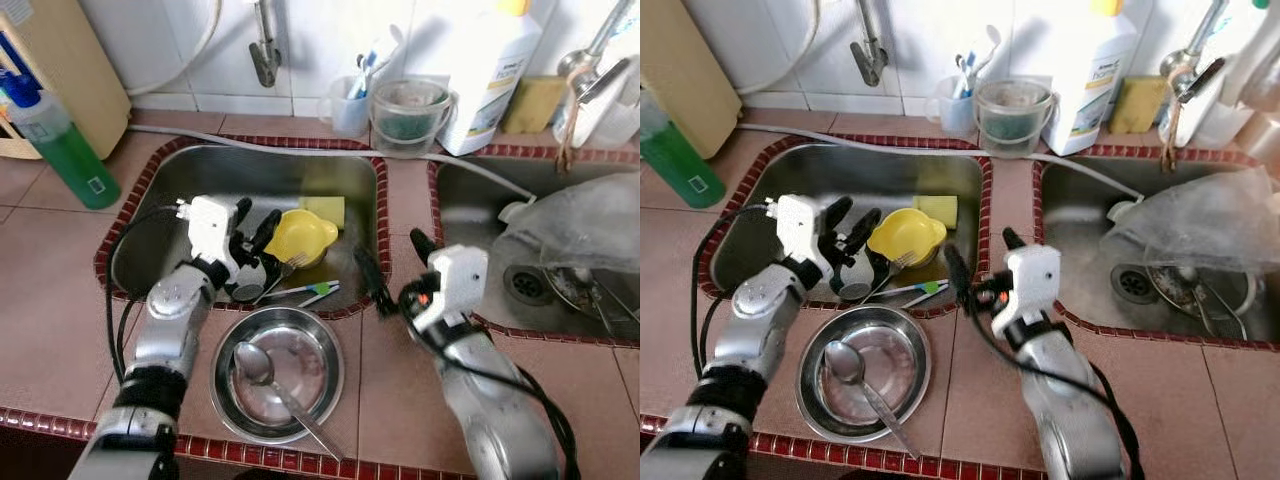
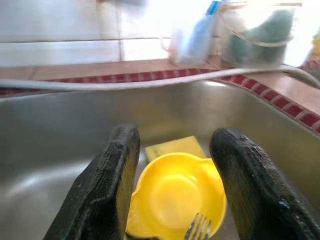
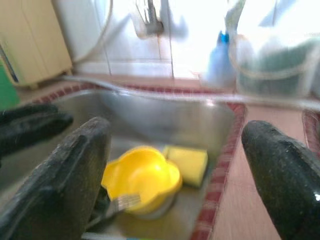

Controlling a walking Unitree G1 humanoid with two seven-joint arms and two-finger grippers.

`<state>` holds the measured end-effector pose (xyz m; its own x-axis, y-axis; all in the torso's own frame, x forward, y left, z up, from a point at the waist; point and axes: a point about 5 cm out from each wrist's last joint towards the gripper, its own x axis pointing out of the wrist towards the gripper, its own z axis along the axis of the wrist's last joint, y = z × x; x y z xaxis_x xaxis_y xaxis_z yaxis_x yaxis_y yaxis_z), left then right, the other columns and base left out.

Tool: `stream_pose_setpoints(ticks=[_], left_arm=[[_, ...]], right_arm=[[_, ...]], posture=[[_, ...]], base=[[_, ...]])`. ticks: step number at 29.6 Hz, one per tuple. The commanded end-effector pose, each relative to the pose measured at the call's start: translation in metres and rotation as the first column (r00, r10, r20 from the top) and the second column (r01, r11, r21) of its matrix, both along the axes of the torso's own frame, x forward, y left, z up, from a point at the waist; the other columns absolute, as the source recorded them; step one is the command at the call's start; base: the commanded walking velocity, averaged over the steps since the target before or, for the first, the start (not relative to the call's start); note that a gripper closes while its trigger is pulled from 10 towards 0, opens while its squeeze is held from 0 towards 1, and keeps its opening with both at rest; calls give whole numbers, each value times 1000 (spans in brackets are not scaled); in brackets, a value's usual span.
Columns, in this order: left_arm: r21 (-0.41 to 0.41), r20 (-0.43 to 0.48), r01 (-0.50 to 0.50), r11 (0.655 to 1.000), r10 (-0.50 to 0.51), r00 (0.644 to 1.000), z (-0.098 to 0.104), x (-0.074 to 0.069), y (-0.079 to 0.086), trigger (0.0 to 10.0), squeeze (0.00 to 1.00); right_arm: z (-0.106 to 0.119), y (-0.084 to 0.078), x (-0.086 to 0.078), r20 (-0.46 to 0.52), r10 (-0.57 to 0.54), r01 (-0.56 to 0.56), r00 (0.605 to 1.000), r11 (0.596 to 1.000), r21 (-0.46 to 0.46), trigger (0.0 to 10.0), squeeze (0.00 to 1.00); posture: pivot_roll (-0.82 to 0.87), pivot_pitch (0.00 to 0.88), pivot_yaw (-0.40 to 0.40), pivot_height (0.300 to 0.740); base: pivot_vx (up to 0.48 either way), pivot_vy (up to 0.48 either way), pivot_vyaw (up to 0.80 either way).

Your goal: Kitchen organization

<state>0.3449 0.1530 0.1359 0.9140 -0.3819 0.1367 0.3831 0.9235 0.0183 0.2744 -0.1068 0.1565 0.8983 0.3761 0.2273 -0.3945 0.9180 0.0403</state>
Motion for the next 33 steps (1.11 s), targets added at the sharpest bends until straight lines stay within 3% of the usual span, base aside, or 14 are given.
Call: stream_pose_setpoints(ticks=[1, 4, 12, 18, 33], left_arm=[[-7, 19, -52, 999, 52, 998, 3, -2, 7, 10000, 0], [-44, 37, -130, 990, 132, 991, 7, -5, 16, 10000, 0], [-95, 80, -196, 976, 204, 976, 12, -20, 24, 10000, 0], [-93, 106, -204, 974, 214, 971, 12, -32, 21, 10000, 0], [-98, 117, -197, 976, 207, 971, 19, -38, 16, 10000, 0]], right_arm=[[-5, 0, 3, 0, -8, 8, 1000, 1000, -3, 10000, 0], [-5, 2, 13, 15, -7, 7, 1000, 1000, 1, 10000, 0], [-7, -2, 27, 64, -60, 61, 996, 998, -14, 10000, 0], [-13, -8, 29, 67, -124, 126, 990, 992, -25, 10000, 0], [-19, -12, 28, 78, -142, 143, 987, 990, -11, 10000, 0]], posture=[[18, 71, 20, 740], [39, 58, 4, 740], [57, 45, 0, 740], [59, 43, -1, 740], [53, 34, -5, 740]], base=[[0, 0, 0], [0, 0, 0], [0, 0, 0], [0, 0, 0], [-49, 0, 0]])
